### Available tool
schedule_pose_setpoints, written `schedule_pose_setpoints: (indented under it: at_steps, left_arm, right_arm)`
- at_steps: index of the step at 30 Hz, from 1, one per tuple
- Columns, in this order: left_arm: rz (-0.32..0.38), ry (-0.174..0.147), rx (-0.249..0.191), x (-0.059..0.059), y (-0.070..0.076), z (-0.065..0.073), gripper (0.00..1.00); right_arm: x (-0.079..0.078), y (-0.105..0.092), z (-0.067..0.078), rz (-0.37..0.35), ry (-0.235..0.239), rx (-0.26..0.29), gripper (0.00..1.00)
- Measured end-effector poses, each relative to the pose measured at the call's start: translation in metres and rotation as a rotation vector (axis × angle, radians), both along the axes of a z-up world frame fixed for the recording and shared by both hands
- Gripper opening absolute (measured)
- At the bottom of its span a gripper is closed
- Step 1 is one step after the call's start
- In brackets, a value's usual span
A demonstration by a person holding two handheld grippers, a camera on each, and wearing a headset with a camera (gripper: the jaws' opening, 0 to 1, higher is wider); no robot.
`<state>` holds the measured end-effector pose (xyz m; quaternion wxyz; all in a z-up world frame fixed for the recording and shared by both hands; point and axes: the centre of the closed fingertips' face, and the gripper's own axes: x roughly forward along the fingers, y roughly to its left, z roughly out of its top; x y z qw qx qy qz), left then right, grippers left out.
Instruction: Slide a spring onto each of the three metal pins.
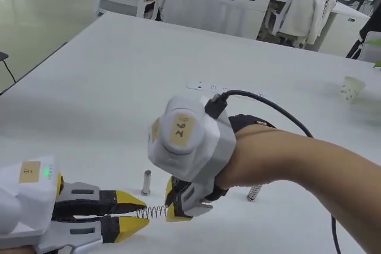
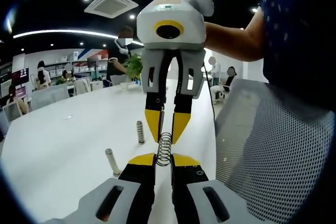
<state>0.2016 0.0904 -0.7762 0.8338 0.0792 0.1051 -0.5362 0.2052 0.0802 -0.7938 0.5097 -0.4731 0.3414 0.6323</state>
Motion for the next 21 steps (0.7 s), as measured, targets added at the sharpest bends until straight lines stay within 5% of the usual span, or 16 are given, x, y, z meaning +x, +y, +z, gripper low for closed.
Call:
schedule_pose_setpoints:
  at_steps: [21]
  left_arm:
    - [-0.002,-0.004,-0.015,-0.0009,-0.0007,0.0032,0.02]
  right_arm:
    - [0.0003,-0.0022,-0.0060,-0.021,0.020,-0.005,0.13]
